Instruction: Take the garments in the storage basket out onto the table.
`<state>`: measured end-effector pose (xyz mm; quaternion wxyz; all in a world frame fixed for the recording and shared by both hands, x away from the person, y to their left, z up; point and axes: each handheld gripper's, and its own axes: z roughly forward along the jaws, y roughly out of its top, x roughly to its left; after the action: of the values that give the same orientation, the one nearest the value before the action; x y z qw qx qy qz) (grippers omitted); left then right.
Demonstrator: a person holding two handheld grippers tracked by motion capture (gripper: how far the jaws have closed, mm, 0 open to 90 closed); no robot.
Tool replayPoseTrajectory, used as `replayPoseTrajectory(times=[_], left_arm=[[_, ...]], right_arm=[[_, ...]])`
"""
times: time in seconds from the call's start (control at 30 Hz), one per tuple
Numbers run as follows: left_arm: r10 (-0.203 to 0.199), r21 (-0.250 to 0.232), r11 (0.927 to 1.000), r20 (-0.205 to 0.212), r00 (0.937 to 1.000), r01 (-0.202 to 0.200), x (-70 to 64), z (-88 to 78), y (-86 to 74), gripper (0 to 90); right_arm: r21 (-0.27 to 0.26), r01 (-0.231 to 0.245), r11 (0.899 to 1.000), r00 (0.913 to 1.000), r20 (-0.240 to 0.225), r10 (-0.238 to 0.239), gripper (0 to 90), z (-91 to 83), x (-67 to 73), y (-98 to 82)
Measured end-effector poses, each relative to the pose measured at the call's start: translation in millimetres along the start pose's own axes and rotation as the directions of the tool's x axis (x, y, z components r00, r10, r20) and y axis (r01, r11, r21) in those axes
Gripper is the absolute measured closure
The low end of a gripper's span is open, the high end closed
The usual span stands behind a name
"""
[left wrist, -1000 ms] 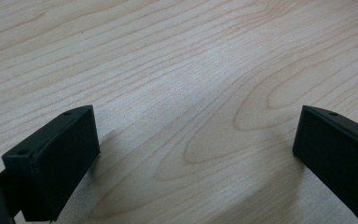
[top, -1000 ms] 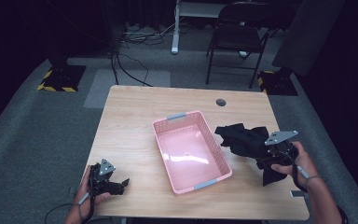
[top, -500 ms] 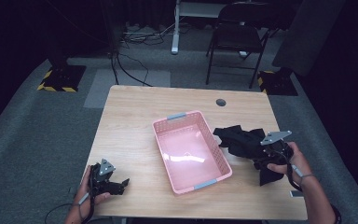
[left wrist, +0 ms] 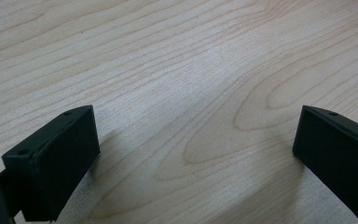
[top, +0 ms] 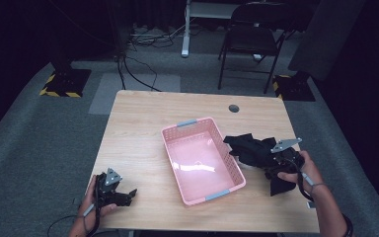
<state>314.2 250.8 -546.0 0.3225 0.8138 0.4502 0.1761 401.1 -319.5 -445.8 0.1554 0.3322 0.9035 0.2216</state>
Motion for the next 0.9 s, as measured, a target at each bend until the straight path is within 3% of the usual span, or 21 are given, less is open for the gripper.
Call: replayPoseTrajectory(times=[0.17, 0.5, 0.9], left_arm=[[0.000, 0.000, 1.0000, 0.000, 1.0000, 0.000, 0.0, 0.0, 0.0, 0.0], [0.001, 0.001, 1.0000, 0.000, 1.0000, -0.001, 0.0, -0.1, 0.0, 0.0], [0.001, 0.001, 1.0000, 0.000, 1.0000, -0.001, 0.0, -0.1, 0.0, 0.0]], right_arm=[[0.016, -0.017, 1.000, 0.9999, 0.002, 0.016, 39.8, 9.1, -2.6, -1.2], [0.050, 0.006, 0.999, 0.9999, 0.011, -0.006, 39.1, 25.7, 2.4, -3.2], [0.067, 0.003, 0.998, 1.0000, -0.006, -0.002, 37.4, 39.0, 5.8, -5.5]])
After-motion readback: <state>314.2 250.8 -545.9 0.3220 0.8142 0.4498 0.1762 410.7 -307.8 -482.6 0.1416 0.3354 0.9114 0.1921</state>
